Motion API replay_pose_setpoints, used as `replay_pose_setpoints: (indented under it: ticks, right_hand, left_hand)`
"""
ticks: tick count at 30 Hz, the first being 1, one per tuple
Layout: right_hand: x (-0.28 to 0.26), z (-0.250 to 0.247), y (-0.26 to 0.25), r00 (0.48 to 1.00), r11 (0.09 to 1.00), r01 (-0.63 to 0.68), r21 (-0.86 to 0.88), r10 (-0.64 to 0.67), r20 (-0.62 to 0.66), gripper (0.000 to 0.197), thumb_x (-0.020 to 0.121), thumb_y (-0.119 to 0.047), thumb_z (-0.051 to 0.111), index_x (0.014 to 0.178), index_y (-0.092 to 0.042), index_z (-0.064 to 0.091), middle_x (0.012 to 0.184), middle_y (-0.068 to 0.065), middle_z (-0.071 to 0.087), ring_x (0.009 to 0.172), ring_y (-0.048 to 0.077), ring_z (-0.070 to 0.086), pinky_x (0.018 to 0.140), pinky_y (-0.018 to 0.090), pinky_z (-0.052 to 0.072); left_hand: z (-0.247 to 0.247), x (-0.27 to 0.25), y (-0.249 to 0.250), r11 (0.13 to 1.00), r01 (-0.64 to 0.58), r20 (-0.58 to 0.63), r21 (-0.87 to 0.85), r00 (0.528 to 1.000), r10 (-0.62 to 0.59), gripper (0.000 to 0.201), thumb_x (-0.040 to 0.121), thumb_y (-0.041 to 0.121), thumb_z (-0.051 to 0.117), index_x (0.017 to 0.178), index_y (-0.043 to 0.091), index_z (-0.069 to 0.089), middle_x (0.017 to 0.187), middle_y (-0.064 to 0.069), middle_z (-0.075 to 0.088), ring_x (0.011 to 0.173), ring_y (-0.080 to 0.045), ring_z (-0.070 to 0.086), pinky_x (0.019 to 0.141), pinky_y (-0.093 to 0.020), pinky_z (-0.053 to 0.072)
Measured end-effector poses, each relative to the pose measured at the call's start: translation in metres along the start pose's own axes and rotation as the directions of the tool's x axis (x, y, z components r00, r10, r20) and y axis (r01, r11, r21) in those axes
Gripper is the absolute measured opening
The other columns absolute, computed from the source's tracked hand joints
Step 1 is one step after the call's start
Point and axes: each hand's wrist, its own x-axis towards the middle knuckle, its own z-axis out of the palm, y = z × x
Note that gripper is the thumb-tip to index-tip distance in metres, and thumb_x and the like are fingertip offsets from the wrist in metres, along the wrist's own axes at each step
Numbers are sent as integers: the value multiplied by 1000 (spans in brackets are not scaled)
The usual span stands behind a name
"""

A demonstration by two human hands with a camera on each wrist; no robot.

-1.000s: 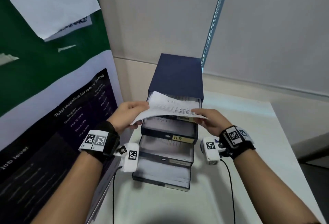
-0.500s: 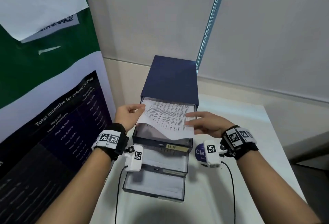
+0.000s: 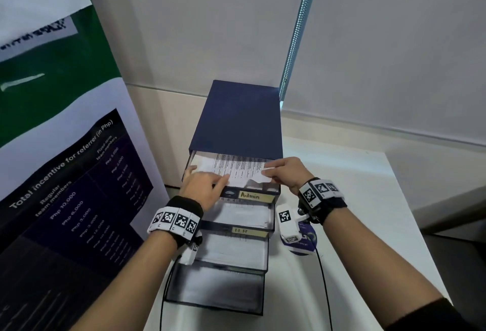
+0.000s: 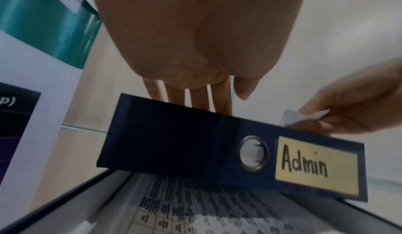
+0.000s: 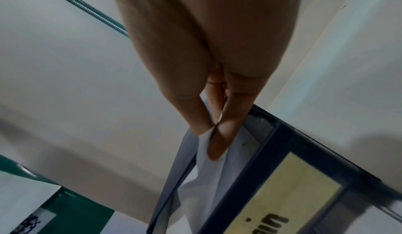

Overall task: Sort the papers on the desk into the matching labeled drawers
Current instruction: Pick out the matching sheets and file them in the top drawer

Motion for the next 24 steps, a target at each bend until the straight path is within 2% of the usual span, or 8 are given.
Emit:
replay_pose_setpoints:
  ticks: [3,5,8,11,15,19,22,24]
  right_hand:
    - [4,-1,-2,993,955,107,-277,-119,-28,31,77,-7,79,107,-6,71,67,1,65,53,10,60,57,15,49]
    - [1,0,-5,975,852,197,-485,-221,8,29,79,-13,77,107,-13,69,72,0,63,55,8,59,50,7,41]
    - [-6,3,-2,962,639,233,-733,-263,77,29,78,-32,76,104,-18,72,100,-1,67,79,11,57,70,17,43]
    - [-17,4,1,954,595,277,-755,-264,142,32,84,-46,71,102,-20,74,94,-5,62,84,11,55,75,23,42]
    - [-42,7,2,894,477,440,-761,-306,326,39,84,-56,67,105,-24,72,70,-14,54,64,3,50,61,22,36]
    - [-54,9,8,872,361,465,-808,-344,348,43,80,-50,74,112,-22,71,83,-6,58,75,13,54,66,24,39]
    - [-62,16,14,866,289,459,-840,-357,351,51,79,-49,74,122,-22,65,98,0,54,87,18,54,77,29,45]
    - [-69,20,23,851,255,470,-845,-385,357,69,74,-53,77,132,-22,55,108,3,50,96,21,52,83,32,47]
  left_hand:
    - [5,5,4,981,-1,128,196,991,-24,53,104,47,21,110,25,68,110,-3,71,109,-24,62,115,-45,17]
    - [9,11,3,968,-40,180,249,984,-6,50,104,46,18,126,30,59,131,-2,62,118,-26,58,113,-48,21]
    - [13,21,-4,964,-36,244,262,969,-30,51,101,49,14,131,33,52,140,-2,54,123,-25,53,108,-51,28]
    - [14,28,-4,959,-38,260,282,965,-38,50,100,50,18,131,30,52,142,-3,50,125,-25,50,105,-51,30]
    - [15,18,-10,999,5,105,40,994,-9,46,102,47,27,128,30,61,145,0,51,132,-19,43,112,-46,23]
    - [3,-19,-29,962,38,-133,-270,988,-76,37,96,37,56,132,28,59,152,-2,38,142,-22,31,118,-48,19]
    - [-7,-60,-45,889,64,-311,-453,923,-225,32,90,21,65,121,26,64,134,-1,46,127,-21,44,113,-42,33]
    - [-7,-90,-49,788,139,-358,-600,834,-420,32,88,13,66,118,23,64,120,-3,46,112,-19,51,106,-36,42]
